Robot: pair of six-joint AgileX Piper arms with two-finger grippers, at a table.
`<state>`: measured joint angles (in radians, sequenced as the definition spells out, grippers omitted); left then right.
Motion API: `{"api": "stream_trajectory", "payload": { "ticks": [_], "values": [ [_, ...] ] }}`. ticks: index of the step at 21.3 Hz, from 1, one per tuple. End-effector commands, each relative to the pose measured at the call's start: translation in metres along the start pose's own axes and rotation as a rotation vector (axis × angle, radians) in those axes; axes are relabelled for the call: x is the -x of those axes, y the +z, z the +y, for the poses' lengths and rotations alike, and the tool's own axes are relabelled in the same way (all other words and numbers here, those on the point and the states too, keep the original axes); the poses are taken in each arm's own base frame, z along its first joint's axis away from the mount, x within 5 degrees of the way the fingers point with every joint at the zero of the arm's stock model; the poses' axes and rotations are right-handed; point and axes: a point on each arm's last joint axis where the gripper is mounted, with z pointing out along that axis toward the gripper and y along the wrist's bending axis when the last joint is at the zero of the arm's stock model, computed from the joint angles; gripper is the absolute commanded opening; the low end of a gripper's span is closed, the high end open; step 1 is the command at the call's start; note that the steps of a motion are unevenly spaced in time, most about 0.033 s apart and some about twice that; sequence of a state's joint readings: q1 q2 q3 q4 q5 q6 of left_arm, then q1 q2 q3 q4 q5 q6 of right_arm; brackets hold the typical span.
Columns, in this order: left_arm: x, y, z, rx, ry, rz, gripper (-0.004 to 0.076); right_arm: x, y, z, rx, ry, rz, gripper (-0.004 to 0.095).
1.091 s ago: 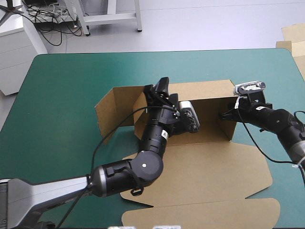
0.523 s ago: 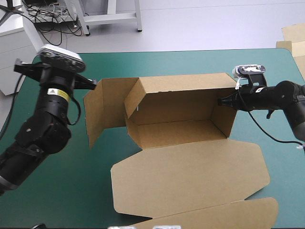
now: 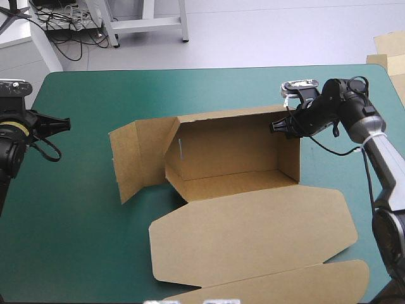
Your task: Fold the box
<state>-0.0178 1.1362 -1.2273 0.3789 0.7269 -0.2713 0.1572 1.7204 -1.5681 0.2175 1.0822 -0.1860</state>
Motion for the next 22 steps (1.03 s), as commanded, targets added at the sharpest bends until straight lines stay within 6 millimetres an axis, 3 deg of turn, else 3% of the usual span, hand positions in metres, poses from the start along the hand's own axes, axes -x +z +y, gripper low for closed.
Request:
{"api": "stream_trajectory", "payload": {
  "ticks": [1,5,8,13,15,16,18,21,22],
  "values": [
    [0.007,-0.01,0.01,-0.047,-0.053,-0.036,-0.0008,0.02,0.0,0.005,0.023,0.002,-0.03,0.0005],
    [0.003,-0.01,0.007,-0.092,-0.035,0.012,-0.0008,0.038,0.029,-0.002,0.016,0.004,-0.049,0.0005],
    [0.002,-0.01,0.006,-0.106,-0.047,0.02,-0.0008,0.038,0.053,-0.007,0.017,0.014,-0.009,0.0006],
    [0.0,-0.01,0.006,-0.102,-0.043,0.043,-0.0008,0.043,0.054,-0.008,0.014,0.016,-0.031,0.0055],
    [0.0,-0.01,0.006,-0.102,-0.043,0.043,-0.0008,0.045,0.049,-0.007,0.015,0.03,-0.038,0.017],
    [0.0,-0.01,0.006,-0.102,-0.043,0.043,-0.0008,0.049,0.043,-0.006,0.017,0.038,-0.05,0.0324],
    [0.0,-0.01,0.006,-0.102,-0.043,0.048,-0.0008,0.053,0.037,-0.005,0.018,0.052,-0.066,0.0482],
    [-0.001,-0.01,0.006,-0.102,-0.043,0.058,-0.0008,0.062,0.019,-0.002,0.013,0.032,-0.092,0.0618],
    [-0.001,-0.01,0.006,-0.102,-0.042,0.061,-0.0008,0.065,0.012,-0.002,0.002,0.021,-0.1,0.0617]
  ]
}}
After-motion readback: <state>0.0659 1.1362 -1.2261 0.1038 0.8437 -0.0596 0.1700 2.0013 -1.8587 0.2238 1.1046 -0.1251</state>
